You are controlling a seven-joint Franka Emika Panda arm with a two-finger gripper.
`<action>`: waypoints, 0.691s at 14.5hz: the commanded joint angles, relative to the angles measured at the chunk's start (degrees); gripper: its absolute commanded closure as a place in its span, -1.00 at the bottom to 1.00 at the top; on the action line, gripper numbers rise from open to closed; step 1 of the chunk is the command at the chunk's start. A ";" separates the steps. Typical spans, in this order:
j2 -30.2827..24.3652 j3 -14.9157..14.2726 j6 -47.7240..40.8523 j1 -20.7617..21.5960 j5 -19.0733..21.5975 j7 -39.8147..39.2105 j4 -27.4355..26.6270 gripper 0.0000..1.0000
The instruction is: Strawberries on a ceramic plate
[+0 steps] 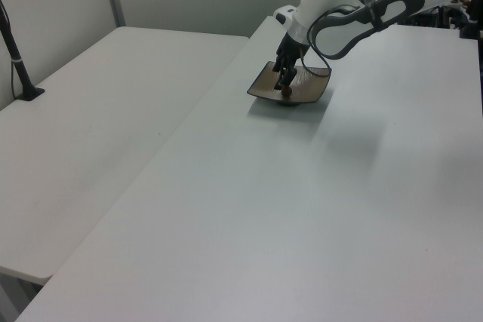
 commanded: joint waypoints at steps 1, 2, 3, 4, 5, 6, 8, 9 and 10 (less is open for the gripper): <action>-7.68 -0.48 -0.18 0.47 0.04 0.57 -5.05 -1.00; -9.70 -0.48 -2.10 0.47 0.21 0.57 -5.76 -1.00; -11.46 -0.57 -5.42 0.47 0.21 0.57 -5.77 -1.00; -13.22 -0.57 -9.28 0.47 0.30 1.00 -5.59 -1.00; -15.06 -0.57 -13.06 0.47 0.56 2.23 -5.51 -1.00; -16.91 -0.57 -16.50 0.47 0.65 4.59 -5.50 -1.00; -20.51 -0.57 -24.49 0.74 0.65 10.03 -5.50 -1.00; -22.27 -0.57 -29.05 1.00 0.65 11.45 -5.42 -1.00; -24.03 -0.57 -33.54 1.44 0.65 12.60 -5.42 -1.00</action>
